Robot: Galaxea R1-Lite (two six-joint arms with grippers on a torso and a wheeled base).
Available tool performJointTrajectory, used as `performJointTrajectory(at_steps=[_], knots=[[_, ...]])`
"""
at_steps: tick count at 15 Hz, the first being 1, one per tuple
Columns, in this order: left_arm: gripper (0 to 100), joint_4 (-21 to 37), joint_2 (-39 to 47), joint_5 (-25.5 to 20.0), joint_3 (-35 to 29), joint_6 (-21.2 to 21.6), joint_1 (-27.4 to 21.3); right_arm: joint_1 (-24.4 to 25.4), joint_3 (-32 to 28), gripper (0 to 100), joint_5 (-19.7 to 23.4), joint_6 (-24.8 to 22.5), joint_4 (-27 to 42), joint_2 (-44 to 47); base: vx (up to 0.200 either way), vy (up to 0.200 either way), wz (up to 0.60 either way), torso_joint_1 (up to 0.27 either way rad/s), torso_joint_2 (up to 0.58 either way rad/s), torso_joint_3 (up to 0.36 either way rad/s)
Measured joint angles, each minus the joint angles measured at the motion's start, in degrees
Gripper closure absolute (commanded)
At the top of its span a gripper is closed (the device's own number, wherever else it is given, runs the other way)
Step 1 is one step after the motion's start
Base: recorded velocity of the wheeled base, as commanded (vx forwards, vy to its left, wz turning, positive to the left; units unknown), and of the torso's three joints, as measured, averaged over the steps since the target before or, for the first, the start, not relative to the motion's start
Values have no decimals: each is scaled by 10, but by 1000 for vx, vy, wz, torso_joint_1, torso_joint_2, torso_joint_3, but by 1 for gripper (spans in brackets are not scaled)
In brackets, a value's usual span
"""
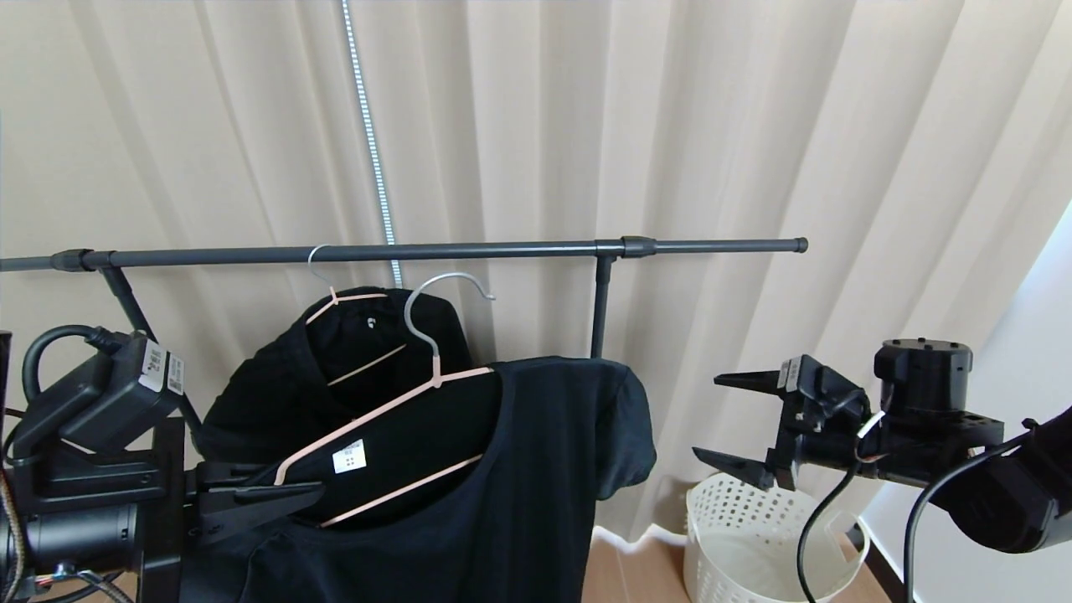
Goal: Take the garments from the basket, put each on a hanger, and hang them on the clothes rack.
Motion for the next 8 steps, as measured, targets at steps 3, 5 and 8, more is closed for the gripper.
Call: performJointTrajectory(at_steps=[3,5,8], knots=[[100,0,0,0,15,13,-8,10,-11,0,20,5,153,-78,0,0,0,0,0,0],[100,0,3,0,23,21,-21,21,-56,0,42,6,262,-121,0,0,0,0,0,0],[100,0,13,1,29,30,-41,62,-112,0,61,5,323,-158,0,0,0,0,0,0]])
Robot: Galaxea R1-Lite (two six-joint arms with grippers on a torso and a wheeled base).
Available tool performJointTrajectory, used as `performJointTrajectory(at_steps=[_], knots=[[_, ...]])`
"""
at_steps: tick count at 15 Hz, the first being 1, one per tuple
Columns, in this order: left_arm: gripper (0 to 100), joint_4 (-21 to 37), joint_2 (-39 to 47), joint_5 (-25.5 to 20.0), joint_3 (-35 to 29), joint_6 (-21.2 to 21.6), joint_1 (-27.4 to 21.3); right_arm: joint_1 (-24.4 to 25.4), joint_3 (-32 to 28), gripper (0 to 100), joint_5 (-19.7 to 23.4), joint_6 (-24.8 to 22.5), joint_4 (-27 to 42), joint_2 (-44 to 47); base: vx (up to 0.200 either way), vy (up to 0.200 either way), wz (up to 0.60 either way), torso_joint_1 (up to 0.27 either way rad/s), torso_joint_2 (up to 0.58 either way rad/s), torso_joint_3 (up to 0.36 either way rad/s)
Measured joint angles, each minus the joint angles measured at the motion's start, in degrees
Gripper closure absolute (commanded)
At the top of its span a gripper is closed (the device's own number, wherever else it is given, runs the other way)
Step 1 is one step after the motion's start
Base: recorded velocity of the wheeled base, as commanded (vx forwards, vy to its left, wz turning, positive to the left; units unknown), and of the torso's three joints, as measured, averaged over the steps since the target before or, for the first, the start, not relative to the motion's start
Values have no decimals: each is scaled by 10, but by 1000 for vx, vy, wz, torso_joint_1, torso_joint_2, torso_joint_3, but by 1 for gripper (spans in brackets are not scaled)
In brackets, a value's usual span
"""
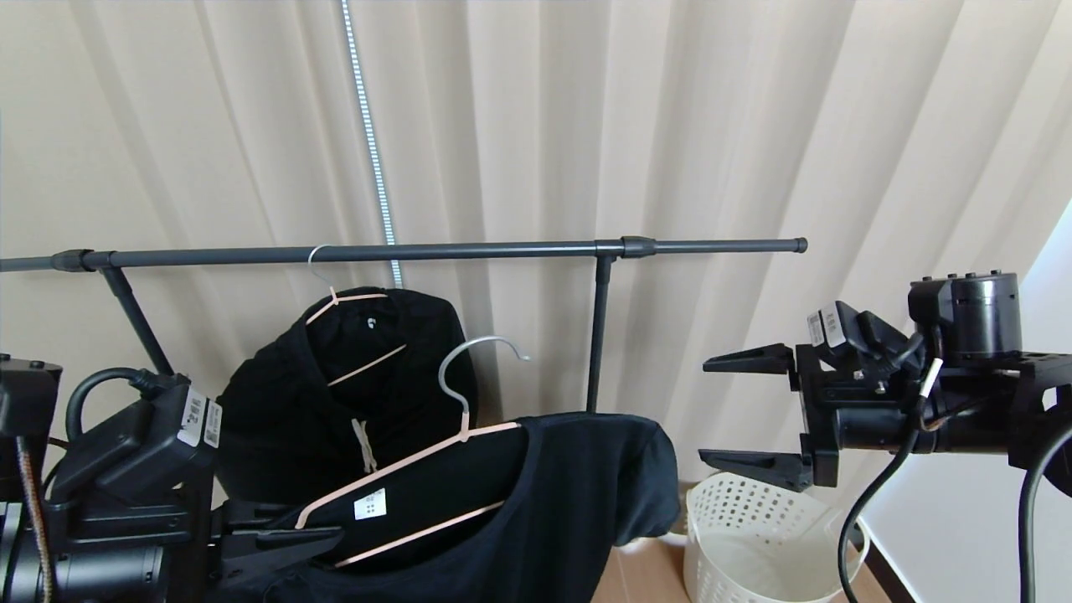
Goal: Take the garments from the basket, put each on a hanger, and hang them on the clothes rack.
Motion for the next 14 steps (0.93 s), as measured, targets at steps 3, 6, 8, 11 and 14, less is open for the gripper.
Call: performJointTrajectory(at_steps=[3,6,8,11,14], knots=[[100,0,5,0,2,0,-10,48,-14,0,27,-15,4,-12,0,0,0,0,0,0],[100,0,6,-1,6,1,-12,78,-22,0,39,-24,4,-6,0,0,0,0,0,0],[100,0,6,-1,8,1,-18,107,-33,0,40,-24,4,7,0,0,0,0,0,0],[100,0,3,-1,10,1,-27,134,-54,0,39,-23,3,38,0,0,0,0,0,0],[100,-1,1,-1,10,1,-29,164,-71,0,39,-22,1,72,0,0,0,0,0,0]])
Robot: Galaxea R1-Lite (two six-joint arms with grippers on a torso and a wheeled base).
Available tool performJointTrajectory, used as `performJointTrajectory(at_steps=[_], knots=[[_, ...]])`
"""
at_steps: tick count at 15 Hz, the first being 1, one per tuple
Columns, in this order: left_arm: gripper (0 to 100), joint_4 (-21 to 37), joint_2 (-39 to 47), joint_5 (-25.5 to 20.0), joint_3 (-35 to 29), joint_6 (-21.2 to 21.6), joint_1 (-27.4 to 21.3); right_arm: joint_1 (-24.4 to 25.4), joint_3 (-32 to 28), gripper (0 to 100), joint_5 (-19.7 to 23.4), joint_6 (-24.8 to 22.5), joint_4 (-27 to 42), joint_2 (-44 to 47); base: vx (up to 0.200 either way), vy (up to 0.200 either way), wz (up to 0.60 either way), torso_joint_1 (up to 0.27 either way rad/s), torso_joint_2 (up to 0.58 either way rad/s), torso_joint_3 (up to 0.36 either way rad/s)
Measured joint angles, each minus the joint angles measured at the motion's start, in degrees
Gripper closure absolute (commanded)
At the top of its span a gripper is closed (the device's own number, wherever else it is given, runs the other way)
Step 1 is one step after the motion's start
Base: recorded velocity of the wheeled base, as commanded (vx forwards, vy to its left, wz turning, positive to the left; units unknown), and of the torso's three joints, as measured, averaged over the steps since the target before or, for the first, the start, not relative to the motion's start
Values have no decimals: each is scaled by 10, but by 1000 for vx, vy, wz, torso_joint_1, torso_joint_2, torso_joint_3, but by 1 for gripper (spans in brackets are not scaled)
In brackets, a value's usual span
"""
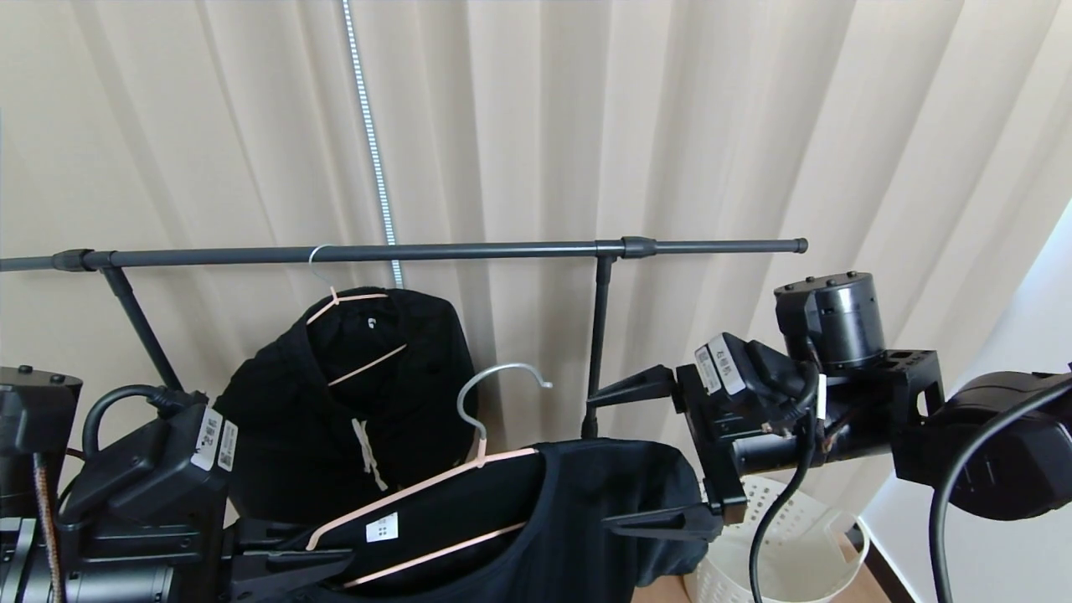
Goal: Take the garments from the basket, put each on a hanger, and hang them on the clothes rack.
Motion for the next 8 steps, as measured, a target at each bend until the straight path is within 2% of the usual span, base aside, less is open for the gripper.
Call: performJointTrajectory(at_steps=[4,5,8], knots=[[100,0,0,0,-3,0,-7,17,-17,0,0,7,1,27,0,0,0,0,0,0],[100,0,0,0,-3,0,-7,17,-22,100,0,10,1,33,0,0,0,0,0,0],[100,0,1,1,-3,-1,-8,19,-27,100,0,14,1,39,0,0,0,0,0,0]])
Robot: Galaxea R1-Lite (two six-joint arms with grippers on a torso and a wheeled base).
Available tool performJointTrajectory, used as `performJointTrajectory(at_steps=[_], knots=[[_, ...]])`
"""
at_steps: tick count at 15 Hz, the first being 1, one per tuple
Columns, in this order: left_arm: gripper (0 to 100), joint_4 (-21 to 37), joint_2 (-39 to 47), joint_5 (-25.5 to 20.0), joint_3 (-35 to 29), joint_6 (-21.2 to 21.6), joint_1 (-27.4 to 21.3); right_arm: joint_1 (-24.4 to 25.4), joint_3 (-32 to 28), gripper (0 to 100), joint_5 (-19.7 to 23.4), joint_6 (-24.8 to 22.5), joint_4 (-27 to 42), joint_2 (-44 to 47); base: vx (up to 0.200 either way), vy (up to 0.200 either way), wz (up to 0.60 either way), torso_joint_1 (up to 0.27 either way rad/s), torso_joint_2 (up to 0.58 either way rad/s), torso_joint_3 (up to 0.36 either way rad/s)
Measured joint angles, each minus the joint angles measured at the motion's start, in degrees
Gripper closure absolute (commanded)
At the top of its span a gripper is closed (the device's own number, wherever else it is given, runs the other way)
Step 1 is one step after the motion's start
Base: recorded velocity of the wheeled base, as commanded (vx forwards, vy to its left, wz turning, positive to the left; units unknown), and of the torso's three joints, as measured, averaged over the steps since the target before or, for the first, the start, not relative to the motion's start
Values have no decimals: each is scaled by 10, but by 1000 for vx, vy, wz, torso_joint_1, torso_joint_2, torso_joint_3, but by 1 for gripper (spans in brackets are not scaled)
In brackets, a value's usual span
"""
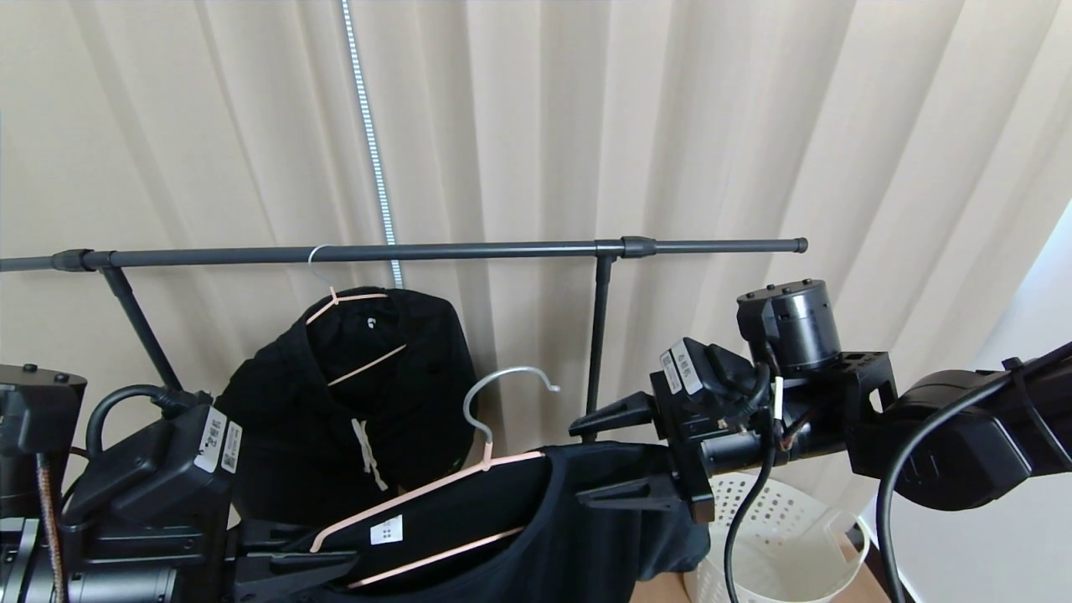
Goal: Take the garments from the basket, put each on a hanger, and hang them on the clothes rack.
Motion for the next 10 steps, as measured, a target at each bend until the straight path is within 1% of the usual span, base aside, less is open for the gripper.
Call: performJointTrajectory(at_steps=[7,8,10], knots=[[100,0,-1,0,-1,0,1,-1,12,100,0,0,-3,-7,0,0,0,0,0,0],[0,0,-2,0,-1,0,1,-1,13,100,-1,0,-2,-10,0,0,0,0,0,0],[0,-1,-3,1,-2,0,1,-1,17,100,-1,0,-1,-16,0,0,0,0,0,0]])
